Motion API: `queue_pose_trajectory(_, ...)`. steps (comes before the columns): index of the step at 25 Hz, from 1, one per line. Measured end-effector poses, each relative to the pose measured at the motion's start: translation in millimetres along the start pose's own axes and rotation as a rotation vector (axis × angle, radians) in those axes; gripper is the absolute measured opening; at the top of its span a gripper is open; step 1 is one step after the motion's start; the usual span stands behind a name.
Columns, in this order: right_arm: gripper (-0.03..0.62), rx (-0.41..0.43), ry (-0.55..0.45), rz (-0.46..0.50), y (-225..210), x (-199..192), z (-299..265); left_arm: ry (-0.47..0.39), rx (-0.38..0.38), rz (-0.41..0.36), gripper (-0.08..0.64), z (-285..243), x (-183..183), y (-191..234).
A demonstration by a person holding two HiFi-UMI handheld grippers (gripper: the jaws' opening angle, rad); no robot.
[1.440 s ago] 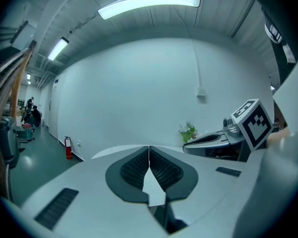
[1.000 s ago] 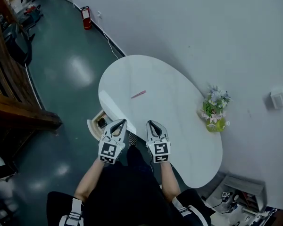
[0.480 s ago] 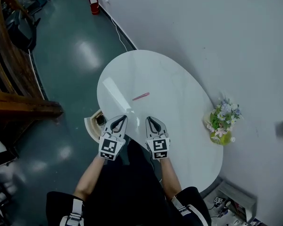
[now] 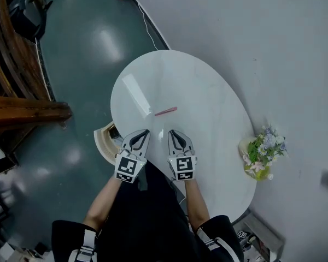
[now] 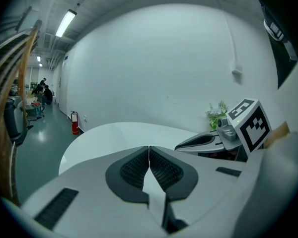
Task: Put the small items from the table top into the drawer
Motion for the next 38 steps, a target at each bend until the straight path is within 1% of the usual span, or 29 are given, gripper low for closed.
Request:
queue_pose_trajectory(4, 0.038, 0.051, -0.007, 0.022, -7.6, 2.1, -10.3, 0.004, 0.009, 0.011, 0.020, -9.0, 1.7, 0.4)
queue_pose_trajectory(11, 0.042, 0.087, 0.066, 0.180, -24.5, 6.6, -41.8, 0.012, 0.043, 0.035, 0.020, -13.4, 3.6, 10.0)
queue_pose_trajectory(12, 0.063, 0.102, 0.081, 0.195, -26.6, 5.6, -48.2, 0.013, 0.048, 0.037, 0.020, -13.7, 3.5, 11.0)
queue_pose_trajectory(13, 0.110, 0.120, 0.096, 0.206, -28.6, 4.6, -54.4, 0.015, 0.052, 0.039, 0.020, -14.1, 3.4, 11.6)
queue_pose_trajectory(14, 0.140, 0.135, 0.107, 0.214, -31.0, 4.1, -60.1, 0.016, 0.055, 0.042, 0.020, -14.7, 3.3, 12.2)
queue_pose_trajectory(16, 0.169, 0.145, 0.123, 0.230, -36.7, 5.0, -70.1, 0.018, 0.060, 0.046, 0.020, -15.7, 3.3, 13.6)
queue_pose_trajectory(20, 0.204, 0.172, 0.170, 0.268, -42.3, 4.8, -86.3, 0.023, 0.069, 0.049, 0.020, -15.5, 2.8, 17.9)
queue_pose_trajectory(25, 0.229, 0.222, 0.231, 0.287, -40.3, 0.8, -101.2, 0.027, 0.087, 0.054, 0.020, -16.7, 3.0, 29.4)
queue_pose_trajectory(32, 0.232, 0.244, 0.296, 0.287, -40.9, -11.2, -112.7, 0.022, 0.118, 0.064, 0.020, -18.9, 5.1, 43.3)
queue_pose_trajectory(38, 0.232, 0.253, 0.314, 0.243, -42.7, -15.1, -114.8, 0.021, 0.129, 0.070, 0.020, -20.5, 5.8, 49.2)
Point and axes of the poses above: the fingertips, and each gripper's own axes: z backward along the fingers, y to its left, x out of its top, the point moved 3 cm from there along z, backward along the fingers, and after that the axes turned 11 degrees about x, right-handed, at the moved point
